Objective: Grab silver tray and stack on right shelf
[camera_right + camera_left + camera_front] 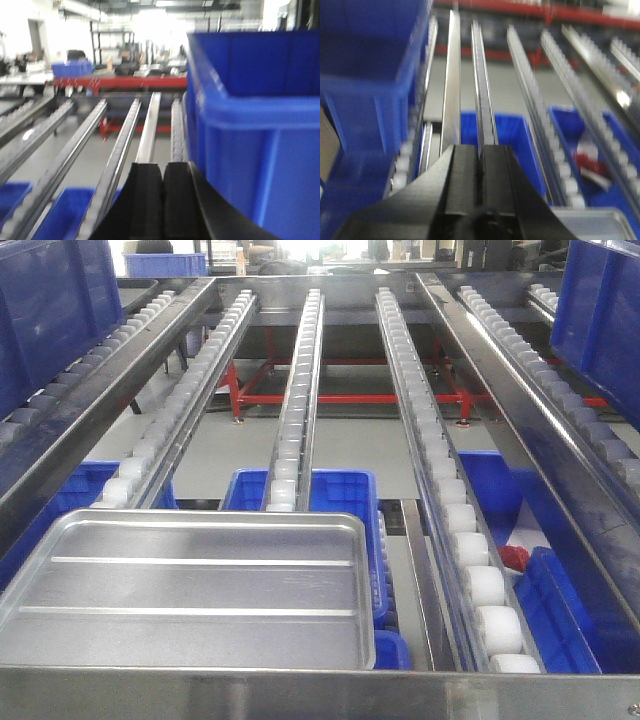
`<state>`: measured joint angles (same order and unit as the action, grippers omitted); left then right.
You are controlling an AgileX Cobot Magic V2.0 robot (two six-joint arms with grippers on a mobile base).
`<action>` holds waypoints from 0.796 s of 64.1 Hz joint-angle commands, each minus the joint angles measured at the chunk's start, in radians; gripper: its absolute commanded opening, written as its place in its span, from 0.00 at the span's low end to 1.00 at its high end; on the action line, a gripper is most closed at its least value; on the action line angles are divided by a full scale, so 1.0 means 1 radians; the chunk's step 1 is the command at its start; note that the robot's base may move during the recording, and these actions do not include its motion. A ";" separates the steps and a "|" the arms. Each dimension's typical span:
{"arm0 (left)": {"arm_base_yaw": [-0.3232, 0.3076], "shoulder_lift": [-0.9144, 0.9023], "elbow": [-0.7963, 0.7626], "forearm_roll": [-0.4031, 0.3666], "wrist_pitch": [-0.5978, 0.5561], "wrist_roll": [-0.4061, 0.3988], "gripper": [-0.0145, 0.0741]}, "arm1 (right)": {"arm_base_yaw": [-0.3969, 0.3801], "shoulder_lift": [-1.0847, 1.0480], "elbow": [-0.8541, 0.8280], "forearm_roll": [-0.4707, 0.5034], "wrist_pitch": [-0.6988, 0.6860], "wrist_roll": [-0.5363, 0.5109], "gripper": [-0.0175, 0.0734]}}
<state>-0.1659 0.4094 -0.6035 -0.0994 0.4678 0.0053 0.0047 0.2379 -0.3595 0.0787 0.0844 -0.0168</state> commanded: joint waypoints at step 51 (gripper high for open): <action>-0.203 0.520 -0.179 -0.049 0.129 0.050 0.50 | 0.784 0.787 -0.344 0.152 0.063 -0.005 0.64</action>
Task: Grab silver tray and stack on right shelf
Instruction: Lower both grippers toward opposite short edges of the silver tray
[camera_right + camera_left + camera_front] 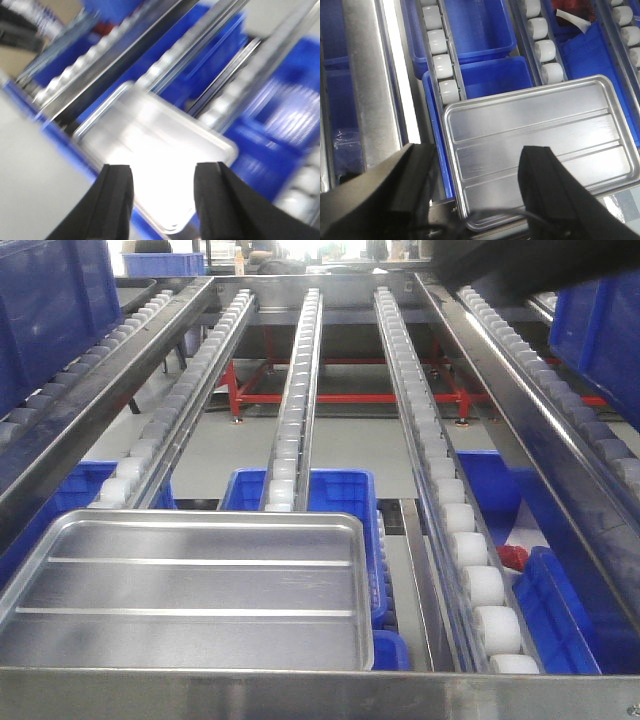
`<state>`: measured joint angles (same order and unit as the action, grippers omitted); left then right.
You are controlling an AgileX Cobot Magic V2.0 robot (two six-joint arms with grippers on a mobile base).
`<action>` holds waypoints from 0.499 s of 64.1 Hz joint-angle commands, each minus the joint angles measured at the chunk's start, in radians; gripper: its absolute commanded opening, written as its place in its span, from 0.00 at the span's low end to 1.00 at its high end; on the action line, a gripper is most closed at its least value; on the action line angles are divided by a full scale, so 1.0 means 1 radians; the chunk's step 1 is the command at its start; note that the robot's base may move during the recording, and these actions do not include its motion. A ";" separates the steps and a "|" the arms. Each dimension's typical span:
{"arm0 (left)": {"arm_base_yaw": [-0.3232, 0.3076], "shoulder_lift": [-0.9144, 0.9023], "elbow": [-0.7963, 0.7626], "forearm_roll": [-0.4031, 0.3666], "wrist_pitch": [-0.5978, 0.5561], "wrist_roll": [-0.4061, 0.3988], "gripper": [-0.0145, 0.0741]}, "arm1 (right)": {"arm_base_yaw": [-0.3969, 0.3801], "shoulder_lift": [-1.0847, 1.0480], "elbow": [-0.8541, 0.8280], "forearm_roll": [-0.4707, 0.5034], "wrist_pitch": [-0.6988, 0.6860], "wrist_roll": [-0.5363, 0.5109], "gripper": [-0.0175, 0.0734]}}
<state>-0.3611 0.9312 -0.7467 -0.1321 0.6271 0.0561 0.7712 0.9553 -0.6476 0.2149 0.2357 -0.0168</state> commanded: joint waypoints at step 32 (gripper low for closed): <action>-0.008 0.186 -0.073 -0.017 0.126 -0.035 0.50 | 0.017 0.497 -0.388 -0.099 0.329 0.359 0.62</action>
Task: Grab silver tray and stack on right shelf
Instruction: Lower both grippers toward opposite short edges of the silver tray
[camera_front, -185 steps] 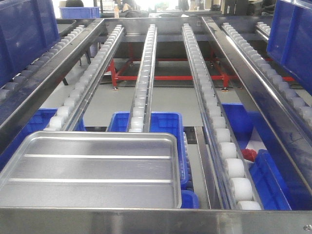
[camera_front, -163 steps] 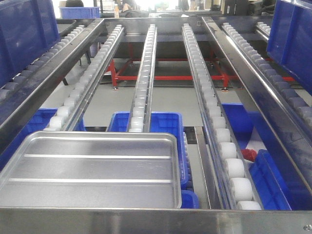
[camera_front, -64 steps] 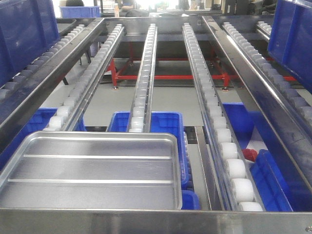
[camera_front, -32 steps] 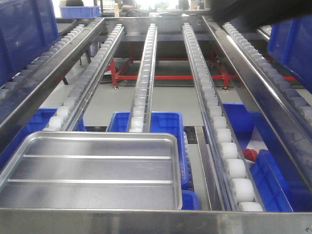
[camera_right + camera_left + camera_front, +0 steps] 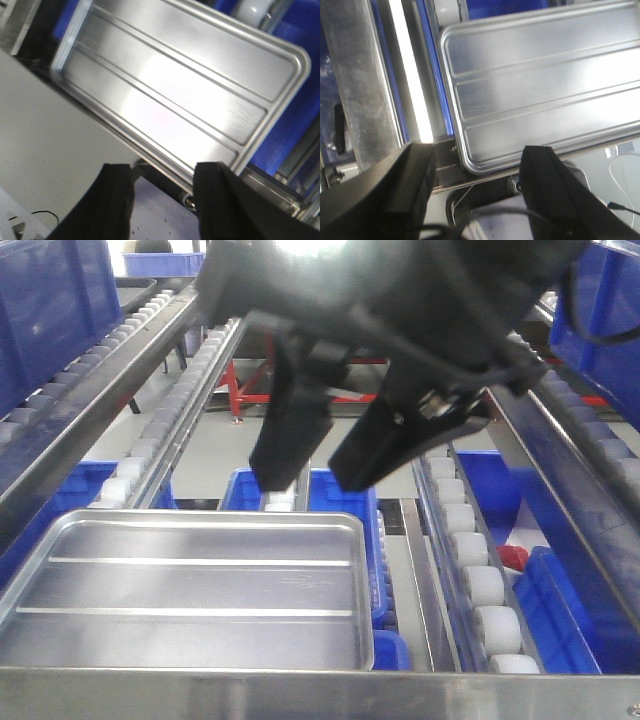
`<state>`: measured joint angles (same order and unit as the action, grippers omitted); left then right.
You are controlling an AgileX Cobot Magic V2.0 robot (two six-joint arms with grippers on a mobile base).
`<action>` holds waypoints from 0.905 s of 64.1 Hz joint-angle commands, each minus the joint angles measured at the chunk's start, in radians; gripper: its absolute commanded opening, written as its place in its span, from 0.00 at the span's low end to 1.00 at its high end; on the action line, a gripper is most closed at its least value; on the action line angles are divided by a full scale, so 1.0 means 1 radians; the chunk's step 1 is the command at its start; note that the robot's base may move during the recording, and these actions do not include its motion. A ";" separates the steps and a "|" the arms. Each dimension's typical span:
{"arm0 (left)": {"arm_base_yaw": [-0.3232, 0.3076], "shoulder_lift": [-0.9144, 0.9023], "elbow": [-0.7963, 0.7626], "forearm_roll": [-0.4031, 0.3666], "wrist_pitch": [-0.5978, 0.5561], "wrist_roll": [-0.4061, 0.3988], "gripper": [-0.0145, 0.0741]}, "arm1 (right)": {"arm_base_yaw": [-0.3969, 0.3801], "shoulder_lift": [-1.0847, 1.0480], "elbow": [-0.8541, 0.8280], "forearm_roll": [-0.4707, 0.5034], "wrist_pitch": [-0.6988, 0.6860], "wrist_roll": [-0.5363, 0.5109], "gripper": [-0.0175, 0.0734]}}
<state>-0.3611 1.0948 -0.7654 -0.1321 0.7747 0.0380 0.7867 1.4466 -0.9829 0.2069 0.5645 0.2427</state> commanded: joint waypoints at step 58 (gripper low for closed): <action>-0.049 0.359 -0.193 0.132 -0.064 -0.297 0.50 | -0.048 0.200 -0.085 -0.404 0.026 0.555 0.63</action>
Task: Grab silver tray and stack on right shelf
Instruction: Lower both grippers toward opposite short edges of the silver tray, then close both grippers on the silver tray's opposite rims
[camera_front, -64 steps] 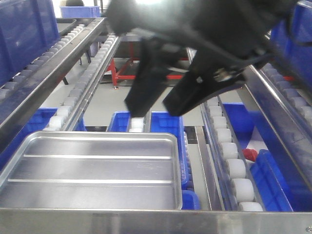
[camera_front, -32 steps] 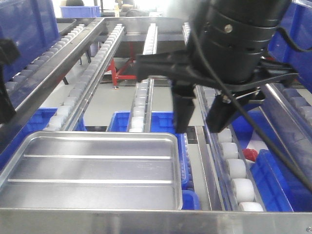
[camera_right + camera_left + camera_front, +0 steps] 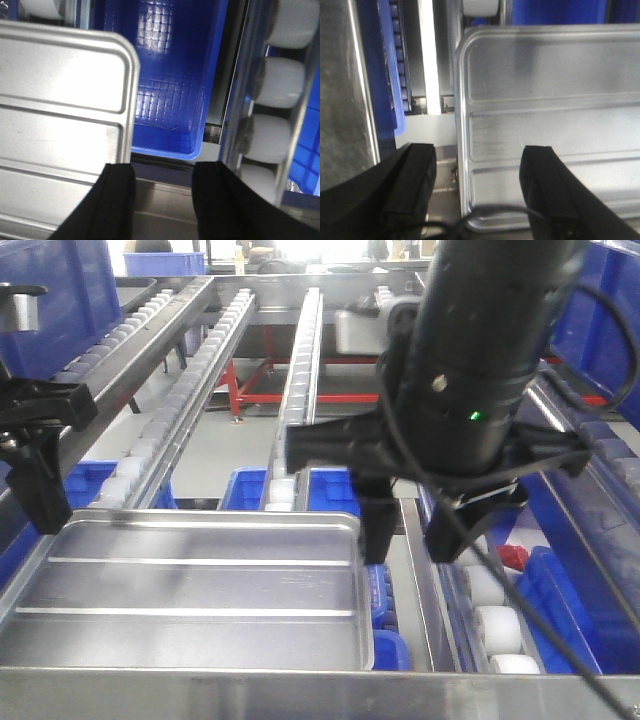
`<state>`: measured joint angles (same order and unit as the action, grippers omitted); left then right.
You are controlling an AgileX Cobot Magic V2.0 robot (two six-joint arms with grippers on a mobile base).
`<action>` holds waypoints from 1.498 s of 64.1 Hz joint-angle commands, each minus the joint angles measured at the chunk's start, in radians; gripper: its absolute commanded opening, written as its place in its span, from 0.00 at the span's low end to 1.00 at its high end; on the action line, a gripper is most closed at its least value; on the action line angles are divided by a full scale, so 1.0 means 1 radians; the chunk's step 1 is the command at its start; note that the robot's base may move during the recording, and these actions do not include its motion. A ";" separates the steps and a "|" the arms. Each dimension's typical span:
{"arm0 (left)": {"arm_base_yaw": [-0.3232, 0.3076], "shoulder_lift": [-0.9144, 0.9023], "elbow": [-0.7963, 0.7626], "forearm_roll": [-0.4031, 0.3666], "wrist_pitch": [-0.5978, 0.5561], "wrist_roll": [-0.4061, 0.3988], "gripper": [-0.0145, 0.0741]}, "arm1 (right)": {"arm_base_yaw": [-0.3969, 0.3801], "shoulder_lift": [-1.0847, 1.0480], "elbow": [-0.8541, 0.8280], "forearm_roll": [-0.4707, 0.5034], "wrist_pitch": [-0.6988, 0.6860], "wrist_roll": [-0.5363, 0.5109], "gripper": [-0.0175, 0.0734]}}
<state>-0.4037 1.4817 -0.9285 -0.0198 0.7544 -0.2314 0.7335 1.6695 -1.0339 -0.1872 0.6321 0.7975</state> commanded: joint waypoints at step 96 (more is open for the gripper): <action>-0.011 0.144 -0.003 0.058 -0.107 -0.034 0.06 | 0.005 0.052 -0.034 0.018 -0.108 -0.001 0.25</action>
<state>-0.4122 1.6395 -0.9214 0.0197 0.6773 -0.2636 0.7419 1.7617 -1.0406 -0.1502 0.5307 0.8066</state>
